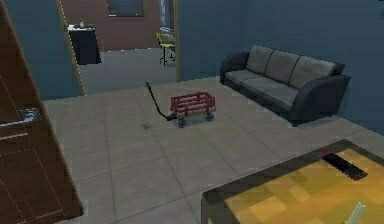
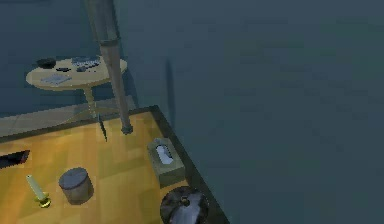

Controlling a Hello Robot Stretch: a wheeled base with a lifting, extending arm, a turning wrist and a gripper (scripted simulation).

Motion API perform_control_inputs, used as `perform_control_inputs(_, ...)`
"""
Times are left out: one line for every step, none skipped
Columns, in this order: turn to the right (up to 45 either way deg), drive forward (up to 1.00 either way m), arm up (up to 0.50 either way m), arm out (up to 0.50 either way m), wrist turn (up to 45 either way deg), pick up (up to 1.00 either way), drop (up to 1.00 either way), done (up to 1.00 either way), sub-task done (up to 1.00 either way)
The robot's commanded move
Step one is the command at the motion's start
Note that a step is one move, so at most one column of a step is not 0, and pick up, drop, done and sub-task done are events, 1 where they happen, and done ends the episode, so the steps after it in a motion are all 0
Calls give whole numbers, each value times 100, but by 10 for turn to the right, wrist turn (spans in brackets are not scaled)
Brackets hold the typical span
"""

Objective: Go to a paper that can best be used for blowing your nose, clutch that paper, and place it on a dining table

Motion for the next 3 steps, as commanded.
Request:
perform_control_inputs(0,0,50,0,0,0,0,0,0)
perform_control_inputs(0,0,38,0,0,0,0,0,0)
perform_control_inputs(0,0,0,20,0,0,0,0,0)
